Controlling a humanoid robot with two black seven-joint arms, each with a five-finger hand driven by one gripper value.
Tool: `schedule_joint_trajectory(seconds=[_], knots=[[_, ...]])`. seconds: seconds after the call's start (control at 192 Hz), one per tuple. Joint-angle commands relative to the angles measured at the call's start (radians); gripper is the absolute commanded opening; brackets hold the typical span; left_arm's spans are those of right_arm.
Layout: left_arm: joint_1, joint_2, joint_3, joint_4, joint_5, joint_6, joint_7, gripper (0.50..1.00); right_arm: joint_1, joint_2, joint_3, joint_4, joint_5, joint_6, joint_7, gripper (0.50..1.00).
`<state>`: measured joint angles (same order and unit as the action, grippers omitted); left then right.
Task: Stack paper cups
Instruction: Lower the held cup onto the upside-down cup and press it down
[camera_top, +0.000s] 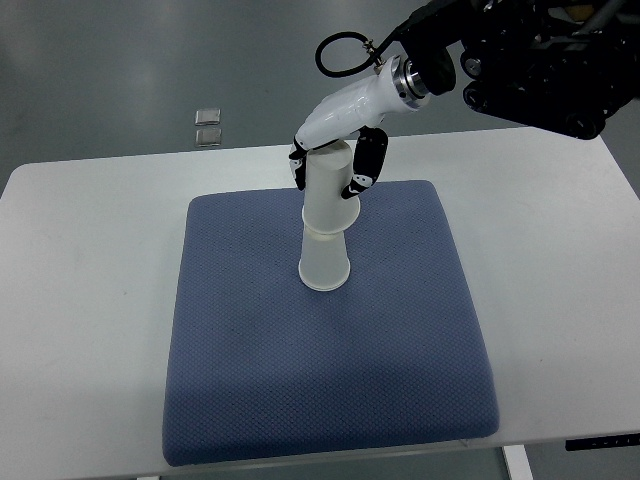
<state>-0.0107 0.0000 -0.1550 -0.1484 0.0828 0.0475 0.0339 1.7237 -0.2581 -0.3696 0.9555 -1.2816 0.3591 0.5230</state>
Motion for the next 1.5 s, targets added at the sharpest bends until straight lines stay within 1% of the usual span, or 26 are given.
schedule_joint_trajectory(seconds=[0.0, 0.734, 1.493], knots=[[0.0, 0.0, 0.0, 0.0, 0.0, 0.0, 0.0, 1.0, -0.016, 0.003, 0.0, -0.003, 0.001, -0.005, -0.001, 0.656], [0.0, 0.0, 0.0, 0.001, 0.0, 0.0, 0.0, 1.0, -0.059, 0.026, 0.0, -0.032, 0.002, -0.014, -0.008, 0.66], [0.0, 0.0, 0.0, 0.001, 0.0, 0.0, 0.0, 1.0, -0.039, 0.019, 0.001, -0.032, 0.015, -0.009, -0.006, 0.666]])
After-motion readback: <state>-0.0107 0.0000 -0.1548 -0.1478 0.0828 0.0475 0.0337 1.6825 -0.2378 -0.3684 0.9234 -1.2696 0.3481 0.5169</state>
